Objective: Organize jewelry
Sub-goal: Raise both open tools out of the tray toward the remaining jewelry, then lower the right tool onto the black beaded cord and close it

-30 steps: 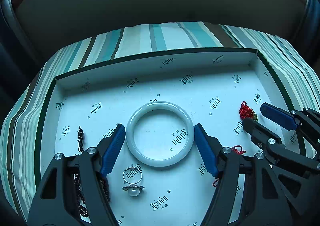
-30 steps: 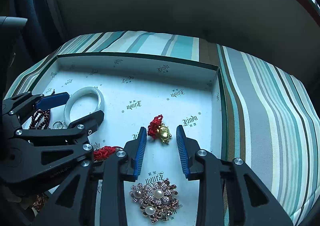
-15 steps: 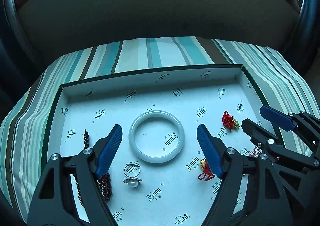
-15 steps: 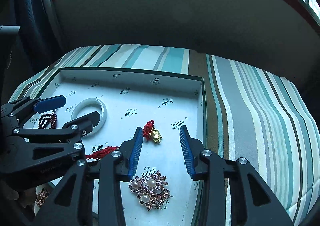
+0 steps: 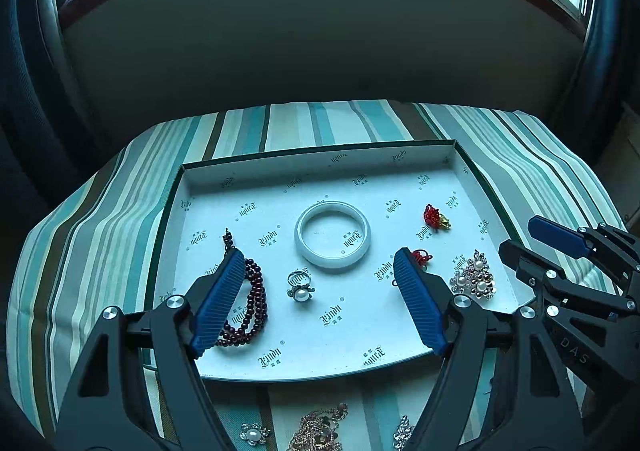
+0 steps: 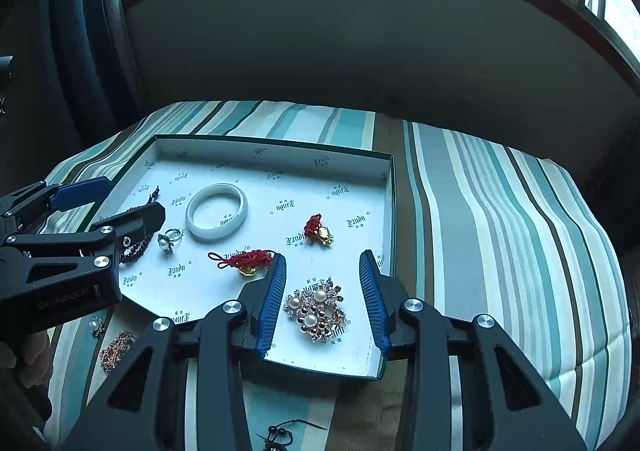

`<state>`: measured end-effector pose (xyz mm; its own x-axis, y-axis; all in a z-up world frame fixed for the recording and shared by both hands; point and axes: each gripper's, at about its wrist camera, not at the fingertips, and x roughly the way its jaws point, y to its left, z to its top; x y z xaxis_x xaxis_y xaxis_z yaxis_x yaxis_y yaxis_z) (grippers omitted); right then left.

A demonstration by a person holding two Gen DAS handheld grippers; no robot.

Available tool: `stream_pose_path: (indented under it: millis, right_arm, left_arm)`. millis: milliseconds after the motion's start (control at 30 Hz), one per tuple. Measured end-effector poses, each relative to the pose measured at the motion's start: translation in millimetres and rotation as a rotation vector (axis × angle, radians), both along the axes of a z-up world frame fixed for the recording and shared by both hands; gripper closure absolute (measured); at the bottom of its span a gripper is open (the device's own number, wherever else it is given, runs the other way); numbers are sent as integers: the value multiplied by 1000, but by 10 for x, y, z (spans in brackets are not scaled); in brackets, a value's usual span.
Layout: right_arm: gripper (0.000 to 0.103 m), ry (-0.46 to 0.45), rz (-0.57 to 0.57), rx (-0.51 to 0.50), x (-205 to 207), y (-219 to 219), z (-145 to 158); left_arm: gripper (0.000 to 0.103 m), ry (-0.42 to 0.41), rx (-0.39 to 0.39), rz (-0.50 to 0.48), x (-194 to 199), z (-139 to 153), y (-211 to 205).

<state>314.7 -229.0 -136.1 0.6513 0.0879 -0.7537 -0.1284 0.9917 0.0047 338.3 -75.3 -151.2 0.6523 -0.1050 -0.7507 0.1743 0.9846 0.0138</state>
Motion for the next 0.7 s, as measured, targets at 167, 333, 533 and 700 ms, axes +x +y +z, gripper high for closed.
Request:
stream_pose_path:
  millis: [167, 333, 533, 700]
  right_arm:
    - [64, 28, 12, -3, -259, 89, -32]
    - [64, 73, 25, -10, -530, 170, -141]
    - [64, 143, 35, -31, -846, 173, -335]
    - [64, 182, 35, -36, -982, 98, -447]
  left_arm:
    - [26, 9, 19, 16, -294, -28, 176]
    - [26, 31, 35, 35, -552, -101, 333]
    - [26, 62, 46, 60, -828, -207, 475]
    - [26, 80, 56, 62, -1030, -270, 504]
